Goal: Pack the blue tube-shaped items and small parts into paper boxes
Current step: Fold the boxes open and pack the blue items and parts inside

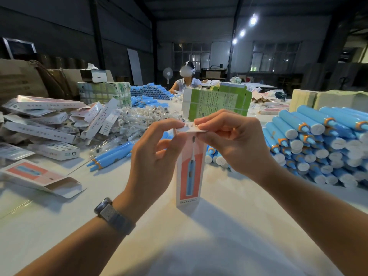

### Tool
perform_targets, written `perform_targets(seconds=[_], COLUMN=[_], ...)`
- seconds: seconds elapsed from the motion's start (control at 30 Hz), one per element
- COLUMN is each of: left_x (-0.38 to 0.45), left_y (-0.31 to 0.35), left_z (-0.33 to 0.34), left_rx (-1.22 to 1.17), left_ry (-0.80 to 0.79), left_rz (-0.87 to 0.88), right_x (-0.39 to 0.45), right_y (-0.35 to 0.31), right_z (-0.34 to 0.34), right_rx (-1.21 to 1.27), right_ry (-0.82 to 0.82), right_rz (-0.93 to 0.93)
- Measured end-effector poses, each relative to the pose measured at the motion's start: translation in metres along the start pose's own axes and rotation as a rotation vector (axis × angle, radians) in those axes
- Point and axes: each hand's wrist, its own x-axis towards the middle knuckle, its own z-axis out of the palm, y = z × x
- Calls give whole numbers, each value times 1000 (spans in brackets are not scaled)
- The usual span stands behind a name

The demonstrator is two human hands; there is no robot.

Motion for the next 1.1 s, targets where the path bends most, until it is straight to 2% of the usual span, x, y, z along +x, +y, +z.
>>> perform_targets(seconds=[0.3,0.73,0.9,1.1], left_x=[-1,-1,-2,2], left_y=[-8,-4,-1,5], left_z=[-3,2,-1,3], left_rx=[141,10,-3,-21], left_ry=[-67,-69,-92,-46], left_rz=[166,93,66,46], right_x=[2,3,4,3], right_y=[-2,-8,-12,-11], right_z=[-6,-7,-8,-5], right_rx=[10,-121,-79,-211], right_ry=[3,-45,-71,-63], right_rz=[70,-6,17,5])
